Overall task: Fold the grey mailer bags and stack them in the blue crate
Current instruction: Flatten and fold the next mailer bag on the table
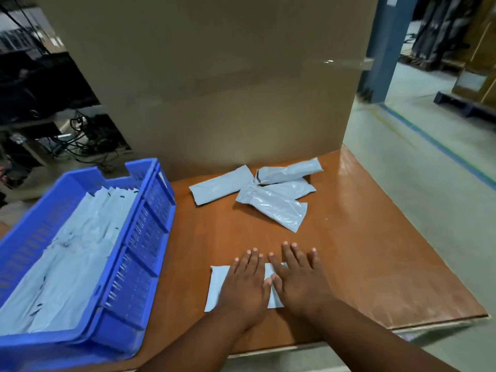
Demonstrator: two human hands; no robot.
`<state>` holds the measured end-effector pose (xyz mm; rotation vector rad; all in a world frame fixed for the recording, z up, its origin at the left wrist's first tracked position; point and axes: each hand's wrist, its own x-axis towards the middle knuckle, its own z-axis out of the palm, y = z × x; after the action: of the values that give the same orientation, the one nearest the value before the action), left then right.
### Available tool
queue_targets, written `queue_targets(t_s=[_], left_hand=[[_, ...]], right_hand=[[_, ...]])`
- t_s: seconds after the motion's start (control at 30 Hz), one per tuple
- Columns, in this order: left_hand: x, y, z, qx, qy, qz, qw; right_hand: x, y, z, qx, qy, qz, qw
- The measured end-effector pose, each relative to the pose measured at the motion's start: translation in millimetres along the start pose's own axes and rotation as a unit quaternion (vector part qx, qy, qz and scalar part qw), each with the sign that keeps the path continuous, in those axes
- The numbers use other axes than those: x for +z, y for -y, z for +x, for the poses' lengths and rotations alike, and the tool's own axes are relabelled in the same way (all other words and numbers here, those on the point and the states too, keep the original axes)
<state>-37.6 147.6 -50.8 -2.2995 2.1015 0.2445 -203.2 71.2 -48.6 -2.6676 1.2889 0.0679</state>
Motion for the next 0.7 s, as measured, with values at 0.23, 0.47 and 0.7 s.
queue_targets(t_s=[0.23, 0.47, 0.7], left_hand=[[0.9, 30.5, -18.3, 0.005, -0.038, 0.012, 0.999], [18.0, 57.6, -29.6, 0.019, -0.051, -0.009, 0.999], [20.3, 63.3, -32.3, -0.003, -0.043, -0.018, 0.999]], right_hand=[[-1.5, 36.5, 10.0, -0.100, -0.020, 0.007, 0.995], [19.2, 52.2, 12.3, -0.077, -0.012, -0.016, 0.997], [18.5, 56.9, 12.5, -0.055, -0.007, -0.055, 0.997]])
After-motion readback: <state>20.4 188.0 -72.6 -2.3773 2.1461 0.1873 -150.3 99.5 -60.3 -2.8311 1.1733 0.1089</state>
